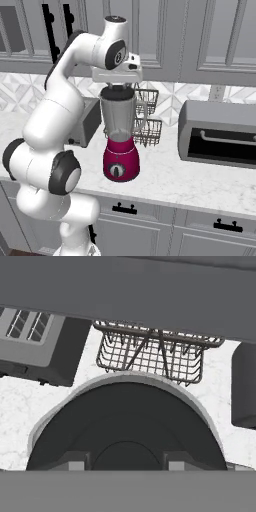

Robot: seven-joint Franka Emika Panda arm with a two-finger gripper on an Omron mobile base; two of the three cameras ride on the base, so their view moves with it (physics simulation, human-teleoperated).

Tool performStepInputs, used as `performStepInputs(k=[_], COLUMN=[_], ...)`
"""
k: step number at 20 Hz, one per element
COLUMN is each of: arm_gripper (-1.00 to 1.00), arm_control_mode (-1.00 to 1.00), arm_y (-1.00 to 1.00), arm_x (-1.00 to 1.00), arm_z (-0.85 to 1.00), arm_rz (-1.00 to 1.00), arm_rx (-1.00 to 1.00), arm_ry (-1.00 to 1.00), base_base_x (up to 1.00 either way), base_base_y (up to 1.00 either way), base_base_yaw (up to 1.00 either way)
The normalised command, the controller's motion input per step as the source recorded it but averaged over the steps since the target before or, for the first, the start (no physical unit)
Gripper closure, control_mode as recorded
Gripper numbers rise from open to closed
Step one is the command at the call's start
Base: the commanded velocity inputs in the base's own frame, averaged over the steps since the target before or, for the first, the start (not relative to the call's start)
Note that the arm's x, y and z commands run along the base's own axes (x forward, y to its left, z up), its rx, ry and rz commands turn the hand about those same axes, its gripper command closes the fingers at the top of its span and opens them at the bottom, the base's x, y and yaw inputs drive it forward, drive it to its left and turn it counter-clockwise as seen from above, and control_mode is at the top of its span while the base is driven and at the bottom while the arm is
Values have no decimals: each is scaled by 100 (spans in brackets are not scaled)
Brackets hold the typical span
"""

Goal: Close the lid blender by securely placing the lid on top.

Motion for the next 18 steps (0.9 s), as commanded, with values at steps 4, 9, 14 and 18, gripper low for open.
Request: performStepInputs(k=[4,9,14,18], arm_gripper=[100,100,100,100], arm_control_mode=[-100,-100,-100,-100], arm_y=[0,0,0,2], arm_x=[-13,1,10,14], arm_z=[0,0,0,-4], arm_rz=[0,0,0,0], arm_rx=[0,0,0,0], arm_ry=[5,0,0,-1], base_base_x=[0,0,0,0], base_base_y=[0,0,0,0], base_base_yaw=[0,0,0,0])
